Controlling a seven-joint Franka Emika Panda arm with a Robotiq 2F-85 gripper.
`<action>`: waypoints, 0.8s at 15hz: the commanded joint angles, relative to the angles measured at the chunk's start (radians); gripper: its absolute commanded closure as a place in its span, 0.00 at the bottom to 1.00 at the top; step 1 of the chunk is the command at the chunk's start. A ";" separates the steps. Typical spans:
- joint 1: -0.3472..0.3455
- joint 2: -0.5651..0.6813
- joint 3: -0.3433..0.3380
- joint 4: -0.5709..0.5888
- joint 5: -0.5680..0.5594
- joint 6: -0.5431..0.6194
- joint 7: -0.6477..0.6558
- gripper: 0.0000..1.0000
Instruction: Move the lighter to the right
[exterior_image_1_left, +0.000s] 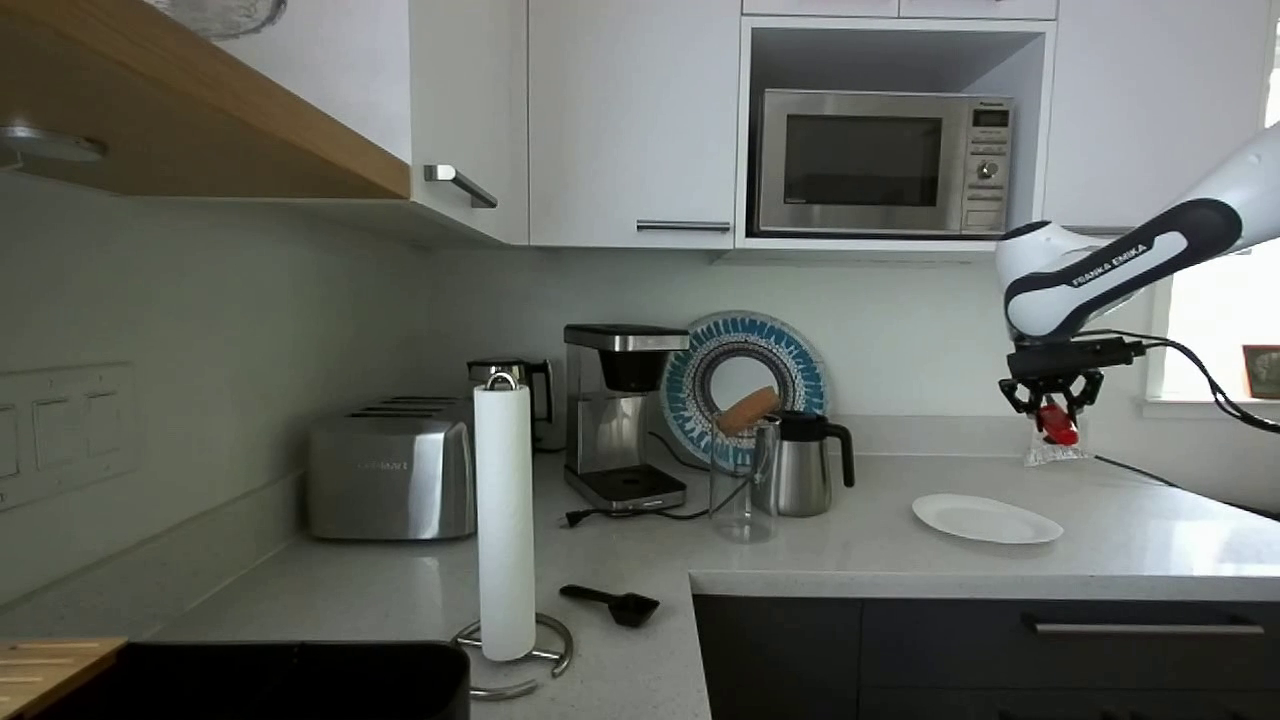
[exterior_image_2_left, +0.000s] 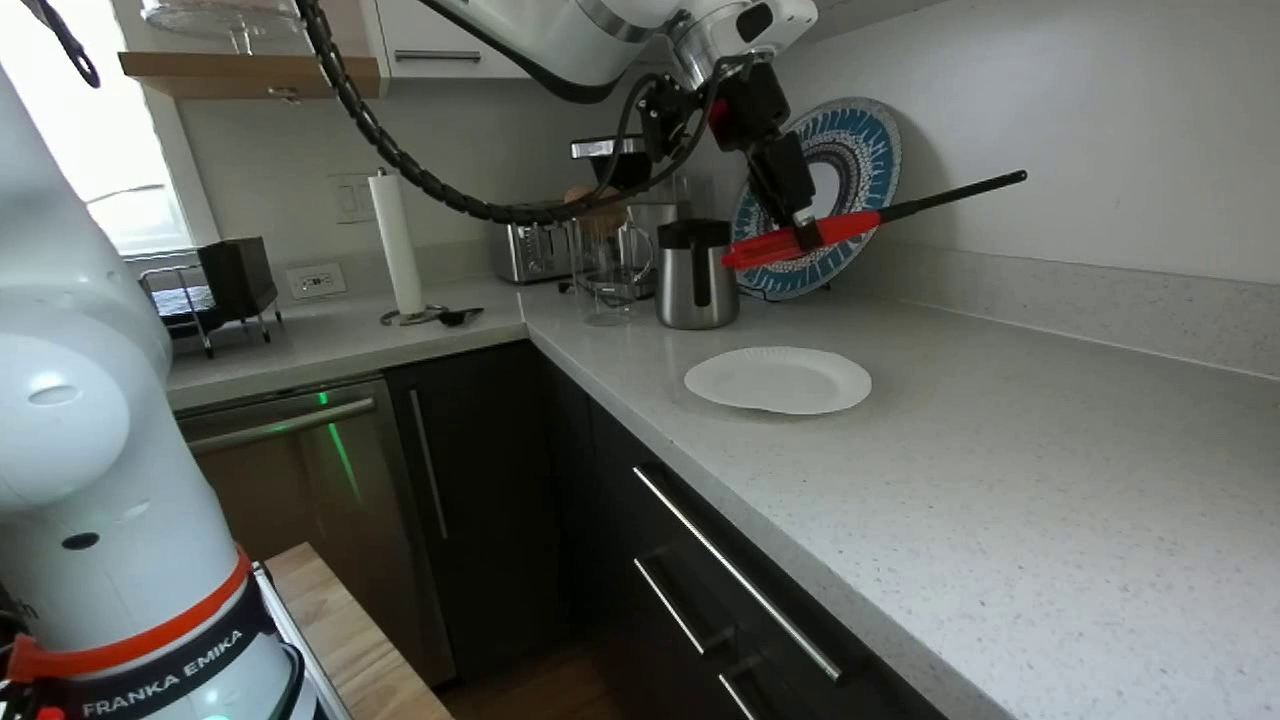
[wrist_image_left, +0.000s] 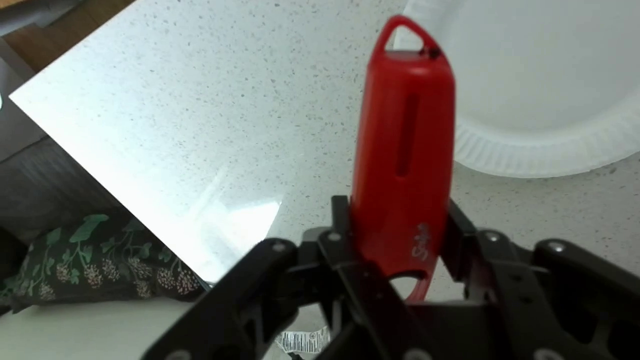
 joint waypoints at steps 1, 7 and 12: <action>-0.026 0.040 0.004 0.019 -0.091 0.030 0.007 0.81; -0.059 0.122 -0.066 0.088 -0.016 -0.033 -0.314 0.81; -0.095 0.237 -0.120 0.163 0.046 -0.002 -0.530 0.81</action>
